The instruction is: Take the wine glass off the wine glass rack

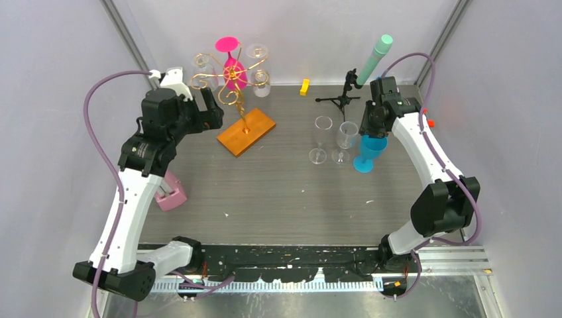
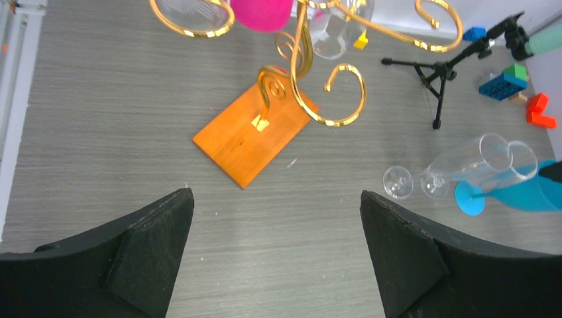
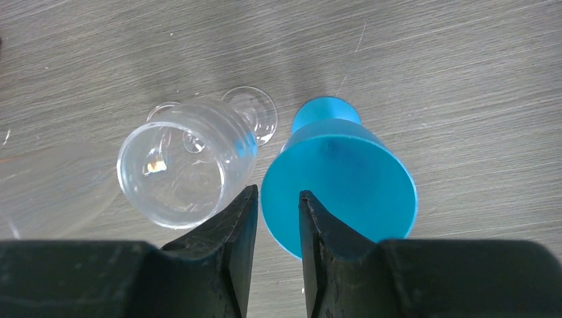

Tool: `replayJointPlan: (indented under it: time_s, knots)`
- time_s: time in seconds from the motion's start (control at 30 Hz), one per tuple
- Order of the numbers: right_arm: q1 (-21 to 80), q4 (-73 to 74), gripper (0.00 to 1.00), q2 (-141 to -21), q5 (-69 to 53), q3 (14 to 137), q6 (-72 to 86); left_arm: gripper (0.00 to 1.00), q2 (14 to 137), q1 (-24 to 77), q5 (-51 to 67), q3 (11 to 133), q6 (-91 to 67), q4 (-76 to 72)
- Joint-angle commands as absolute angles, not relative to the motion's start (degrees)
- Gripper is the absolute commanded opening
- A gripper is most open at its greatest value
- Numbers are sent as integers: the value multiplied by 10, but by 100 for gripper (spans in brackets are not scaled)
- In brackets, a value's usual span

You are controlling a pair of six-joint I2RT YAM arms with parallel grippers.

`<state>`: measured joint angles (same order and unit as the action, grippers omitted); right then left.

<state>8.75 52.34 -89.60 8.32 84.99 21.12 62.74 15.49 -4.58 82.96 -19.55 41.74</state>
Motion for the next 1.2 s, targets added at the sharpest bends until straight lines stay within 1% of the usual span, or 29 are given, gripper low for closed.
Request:
replayJointPlan:
  time_s: [0.0,0.07,0.17,0.33,0.47,0.6,0.67,0.77,0.9,1.03,1.07,1.17]
  knots:
    - [84,523,35,-841,79,876,216,100,645,130,-47,876,-203,369]
    - [85,523,34,-823,82,875,222,100,662,107,-52,886,-207,362]
    - [84,509,33,-781,77,864,233,100,690,58,-23,902,-234,354]
    - [84,483,32,-720,50,827,245,100,729,-50,79,902,-332,283]
    - [85,464,32,-671,11,800,251,99,767,-118,152,895,-426,207]
    - [84,445,32,-639,-35,772,259,92,818,-155,265,889,-508,98]
    - [84,437,32,-626,-49,758,263,88,852,-157,299,909,-532,71]
    - [84,431,33,-612,-59,748,268,83,897,-157,313,944,-546,70]
    - [85,429,33,-598,-69,732,271,71,951,-157,341,985,-567,60]
    - [84,425,32,-582,-71,712,275,58,997,-157,382,992,-619,7]
    - [84,424,32,-578,-72,707,275,56,1003,-157,391,990,-631,-10]
    - [84,424,33,-575,-77,703,278,55,1013,-156,412,977,-663,-50]
